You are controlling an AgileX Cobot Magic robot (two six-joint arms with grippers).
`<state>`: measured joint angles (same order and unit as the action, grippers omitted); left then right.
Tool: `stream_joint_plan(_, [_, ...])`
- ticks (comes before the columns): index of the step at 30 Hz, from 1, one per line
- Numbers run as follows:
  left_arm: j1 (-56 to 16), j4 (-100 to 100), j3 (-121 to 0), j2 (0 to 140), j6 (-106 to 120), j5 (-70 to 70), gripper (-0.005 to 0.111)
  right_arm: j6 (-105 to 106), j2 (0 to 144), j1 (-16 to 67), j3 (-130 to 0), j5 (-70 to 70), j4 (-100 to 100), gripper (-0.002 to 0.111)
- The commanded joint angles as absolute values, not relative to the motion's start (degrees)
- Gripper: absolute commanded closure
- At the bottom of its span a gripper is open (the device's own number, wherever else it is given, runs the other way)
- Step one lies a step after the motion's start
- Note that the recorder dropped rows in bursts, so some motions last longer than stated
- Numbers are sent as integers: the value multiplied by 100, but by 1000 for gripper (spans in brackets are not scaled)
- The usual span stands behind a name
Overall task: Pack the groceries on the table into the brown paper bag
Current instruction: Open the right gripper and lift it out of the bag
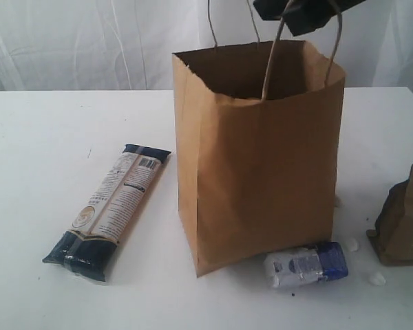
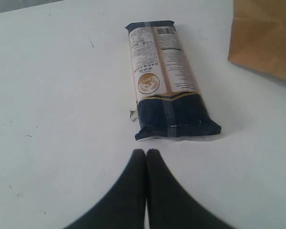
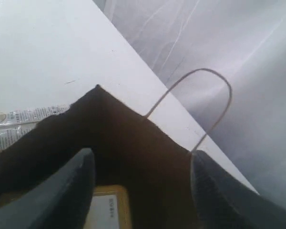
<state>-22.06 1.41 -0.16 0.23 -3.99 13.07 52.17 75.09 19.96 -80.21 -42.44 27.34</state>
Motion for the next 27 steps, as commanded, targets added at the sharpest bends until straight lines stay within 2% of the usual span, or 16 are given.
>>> stream_joint_plan(1, [-2197, 105, 0, 0, -397, 1311, 107, 5008, 7438, 1995, -8056, -5027, 2970, 53])
stream_joint_plan(13, [-2197, 105, 0, 0, -397, 1311, 107, 5239, 7347, 1995, -7168, -5362, 2923, 53])
stream_joint_plan(27, [-2197, 105, 0, 0, -397, 1311, 107, 5420, 6975, 1995, -6603, -4266, 1748, 53])
